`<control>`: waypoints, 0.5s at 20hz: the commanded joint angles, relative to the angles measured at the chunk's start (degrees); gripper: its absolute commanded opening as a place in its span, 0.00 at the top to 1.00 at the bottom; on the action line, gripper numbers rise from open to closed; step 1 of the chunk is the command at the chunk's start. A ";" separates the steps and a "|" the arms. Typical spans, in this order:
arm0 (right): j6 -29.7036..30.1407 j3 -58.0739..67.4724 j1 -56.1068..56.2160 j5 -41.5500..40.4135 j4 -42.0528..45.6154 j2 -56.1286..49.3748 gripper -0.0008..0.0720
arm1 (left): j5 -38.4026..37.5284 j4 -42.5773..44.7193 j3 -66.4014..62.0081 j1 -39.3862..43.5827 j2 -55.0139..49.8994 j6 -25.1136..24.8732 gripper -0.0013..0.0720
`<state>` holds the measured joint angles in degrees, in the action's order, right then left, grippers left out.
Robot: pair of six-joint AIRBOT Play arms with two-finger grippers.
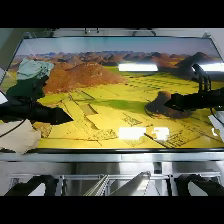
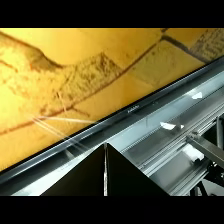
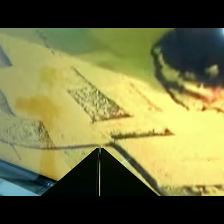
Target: Fold the shirts.
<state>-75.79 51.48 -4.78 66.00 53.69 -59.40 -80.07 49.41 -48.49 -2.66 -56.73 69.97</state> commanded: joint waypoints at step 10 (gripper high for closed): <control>-0.02 -1.90 0.94 -1.11 -3.85 1.51 0.96 | 0.52 0.11 -0.04 0.59 2.14 1.05 0.95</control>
